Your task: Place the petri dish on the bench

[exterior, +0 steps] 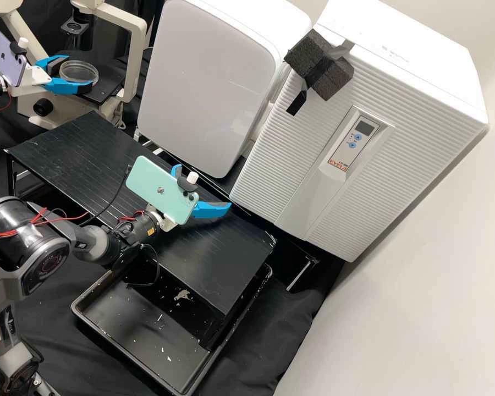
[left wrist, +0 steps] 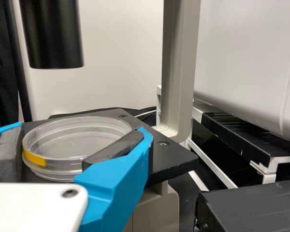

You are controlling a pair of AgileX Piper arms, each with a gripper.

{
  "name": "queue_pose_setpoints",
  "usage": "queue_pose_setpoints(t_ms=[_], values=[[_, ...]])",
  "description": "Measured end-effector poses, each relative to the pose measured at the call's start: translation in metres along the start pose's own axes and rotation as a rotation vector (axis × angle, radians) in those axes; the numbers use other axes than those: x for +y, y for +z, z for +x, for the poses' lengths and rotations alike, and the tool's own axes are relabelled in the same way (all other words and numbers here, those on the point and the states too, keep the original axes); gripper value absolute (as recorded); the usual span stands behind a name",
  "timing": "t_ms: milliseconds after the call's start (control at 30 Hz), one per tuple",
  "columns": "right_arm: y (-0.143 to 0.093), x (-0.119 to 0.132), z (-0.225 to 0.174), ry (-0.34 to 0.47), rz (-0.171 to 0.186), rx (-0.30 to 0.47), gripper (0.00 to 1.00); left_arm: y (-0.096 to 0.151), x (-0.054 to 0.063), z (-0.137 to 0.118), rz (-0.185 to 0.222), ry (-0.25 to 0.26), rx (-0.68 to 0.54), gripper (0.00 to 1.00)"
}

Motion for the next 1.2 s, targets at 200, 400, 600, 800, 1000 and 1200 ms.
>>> queue_pose_setpoints(t_ms=[200, 400, 600, 800, 1000, 1200], values=[[0.0, 0.0, 0.0, 0.0, 0.0, 0.0, 1.0, -0.0018, 0.0018, 0.002, -0.008, -0.004, 0.006, 1.0], [0.0, 0.0, 0.0, 0.0, 0.0, 0.0, 1.0, -0.004, 0.001, 0.0068, -0.006, -0.005, 0.007, 1.0], [0.0, 0.0, 0.0, 0.0, 0.0, 0.0, 1.0, -0.0043, 0.0019, 0.0096, -0.005, -0.002, 0.007, 1.0], [0.0, 0.0, 0.0, 0.0, 0.0, 0.0, 1.0, -0.0043, 0.0019, 0.0096, -0.005, -0.002, 0.007, 0.0], [0.0, 0.0, 0.0, 0.0, 0.0, 0.0, 1.0, -0.0043, 0.0019, 0.0096, -0.005, -0.002, 0.007, 0.0], [0.0, 0.0, 0.0, 0.0, 0.0, 0.0, 1.0, -0.0044, 0.0013, 0.0098, -0.006, -0.003, 0.007, 0.0]])
